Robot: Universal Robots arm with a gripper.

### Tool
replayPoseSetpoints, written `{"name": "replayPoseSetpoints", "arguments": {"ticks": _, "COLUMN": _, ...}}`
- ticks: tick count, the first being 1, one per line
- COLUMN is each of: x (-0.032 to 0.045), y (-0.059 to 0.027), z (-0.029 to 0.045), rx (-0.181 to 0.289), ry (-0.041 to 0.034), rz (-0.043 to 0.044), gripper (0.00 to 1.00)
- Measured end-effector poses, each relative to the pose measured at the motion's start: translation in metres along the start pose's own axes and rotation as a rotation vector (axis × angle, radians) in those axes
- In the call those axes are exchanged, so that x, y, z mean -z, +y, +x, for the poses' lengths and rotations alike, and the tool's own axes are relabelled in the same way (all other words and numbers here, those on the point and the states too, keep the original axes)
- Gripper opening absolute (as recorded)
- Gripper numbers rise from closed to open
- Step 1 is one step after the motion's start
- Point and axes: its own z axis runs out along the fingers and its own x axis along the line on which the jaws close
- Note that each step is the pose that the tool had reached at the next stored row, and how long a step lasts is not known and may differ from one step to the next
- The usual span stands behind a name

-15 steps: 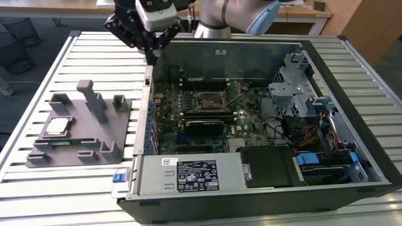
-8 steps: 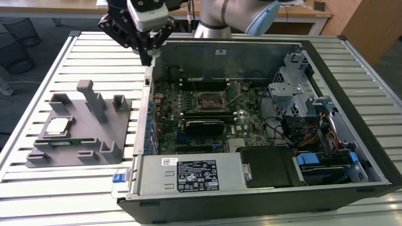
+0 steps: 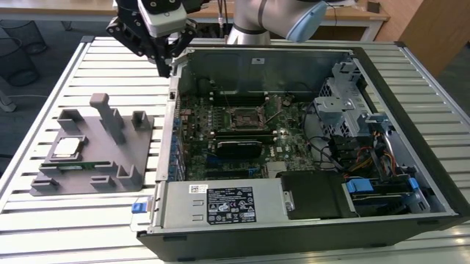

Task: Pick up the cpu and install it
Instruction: 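Reach for the cpu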

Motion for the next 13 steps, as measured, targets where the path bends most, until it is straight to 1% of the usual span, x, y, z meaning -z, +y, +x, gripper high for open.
{"name": "replayPoseSetpoints", "arguments": {"ticks": 13, "x": -0.0004, "y": -0.0013, "z": 0.017, "rx": 0.0, "ry": 0.0001, "rz": 0.0001, "gripper": 0.11}}
